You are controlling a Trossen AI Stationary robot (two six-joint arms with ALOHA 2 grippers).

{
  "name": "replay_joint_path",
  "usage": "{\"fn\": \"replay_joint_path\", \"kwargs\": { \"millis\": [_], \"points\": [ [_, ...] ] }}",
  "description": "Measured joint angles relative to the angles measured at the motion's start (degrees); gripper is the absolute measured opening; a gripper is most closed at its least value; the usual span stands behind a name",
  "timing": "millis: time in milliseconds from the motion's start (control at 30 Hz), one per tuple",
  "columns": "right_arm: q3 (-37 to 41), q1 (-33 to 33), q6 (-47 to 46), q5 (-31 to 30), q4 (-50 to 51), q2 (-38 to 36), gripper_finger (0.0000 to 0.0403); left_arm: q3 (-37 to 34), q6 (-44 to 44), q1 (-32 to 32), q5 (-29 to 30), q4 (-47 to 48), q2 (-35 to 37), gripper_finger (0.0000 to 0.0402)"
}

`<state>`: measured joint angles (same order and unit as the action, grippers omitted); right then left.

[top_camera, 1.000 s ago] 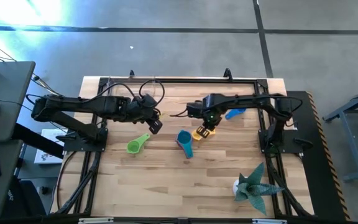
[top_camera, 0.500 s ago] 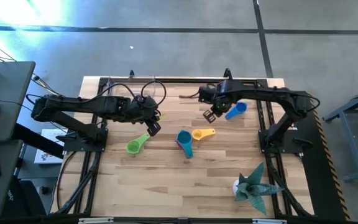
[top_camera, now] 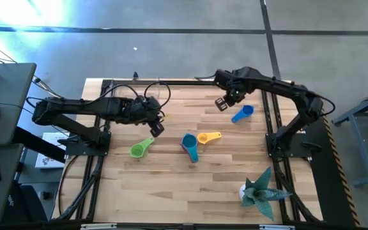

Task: Nest measuring cups in basket
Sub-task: Stack the green measuring cup on top of the light blue measuring cup

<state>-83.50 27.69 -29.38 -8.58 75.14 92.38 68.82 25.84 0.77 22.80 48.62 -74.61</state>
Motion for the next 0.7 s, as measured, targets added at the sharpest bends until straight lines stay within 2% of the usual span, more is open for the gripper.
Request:
{"fn": "replay_joint_path", "kwargs": {
  "millis": [367, 633, 700],
  "points": [
    [0.00, 8.81, 5.35, 3.09, -0.40, 0.02, 0.0071, 0.00, 1.10, 3.32, 2.03, 5.06, 0.00, 0.0092],
    [0.05, 11.17, 8.77, 7.17, -0.82, 0.02, 0.0071, 0.00, 2.53, 6.17, 2.11, 8.99, 0.00, 0.0092],
    [1.45, 11.35, 10.04, 9.83, -2.62, -0.07, 0.0071, 0.00, 3.69, 6.48, 2.15, 11.20, 0.00, 0.0092]
  ]
}}
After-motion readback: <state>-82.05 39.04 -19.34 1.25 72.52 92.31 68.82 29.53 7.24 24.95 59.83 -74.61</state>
